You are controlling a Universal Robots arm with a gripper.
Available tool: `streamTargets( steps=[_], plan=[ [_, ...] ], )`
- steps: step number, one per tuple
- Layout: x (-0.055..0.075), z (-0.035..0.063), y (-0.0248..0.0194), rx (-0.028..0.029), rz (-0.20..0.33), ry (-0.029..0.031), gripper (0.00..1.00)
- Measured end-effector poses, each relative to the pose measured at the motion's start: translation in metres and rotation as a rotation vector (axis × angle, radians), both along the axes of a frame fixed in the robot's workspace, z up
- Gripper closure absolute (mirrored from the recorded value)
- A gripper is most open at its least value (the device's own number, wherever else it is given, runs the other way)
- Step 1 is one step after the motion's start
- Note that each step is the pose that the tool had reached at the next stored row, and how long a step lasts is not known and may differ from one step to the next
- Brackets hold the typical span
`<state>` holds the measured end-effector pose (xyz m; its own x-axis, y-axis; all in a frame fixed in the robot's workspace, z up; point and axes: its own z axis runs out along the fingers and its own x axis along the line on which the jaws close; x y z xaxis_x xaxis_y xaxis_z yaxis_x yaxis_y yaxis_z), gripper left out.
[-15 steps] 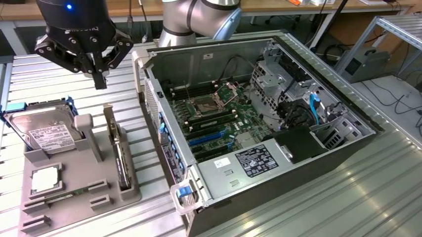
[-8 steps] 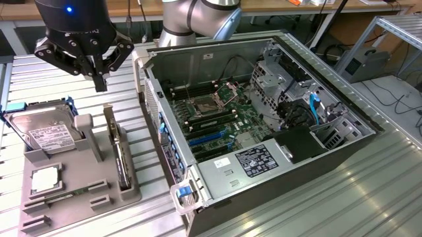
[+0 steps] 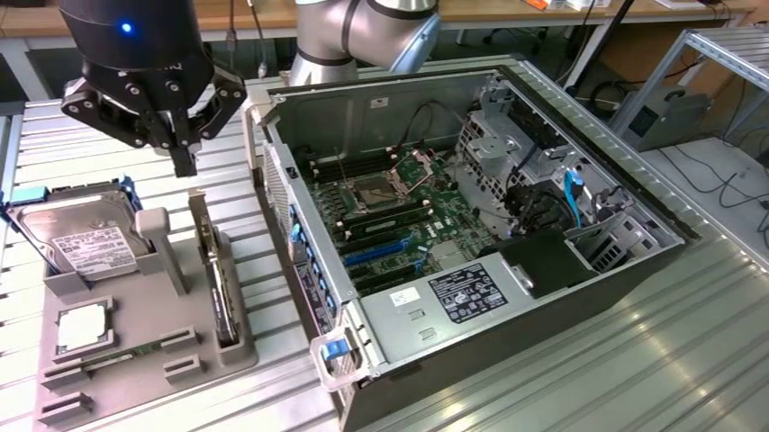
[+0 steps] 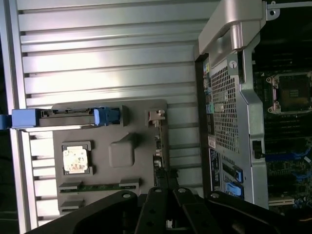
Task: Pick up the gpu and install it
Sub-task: 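Reach for the gpu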
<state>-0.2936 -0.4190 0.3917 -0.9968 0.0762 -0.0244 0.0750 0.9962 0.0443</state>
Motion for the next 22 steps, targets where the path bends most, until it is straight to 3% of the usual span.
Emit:
streamTargets(
  steps=[10,22],
  plan=[
    [-0.001,-0.0002,-0.0182,0.0,0.0,0.0,0.89],
    [-0.003,-0.0006,-0.0362,-0.0006,0.0,0.0,0.89]
  ],
)
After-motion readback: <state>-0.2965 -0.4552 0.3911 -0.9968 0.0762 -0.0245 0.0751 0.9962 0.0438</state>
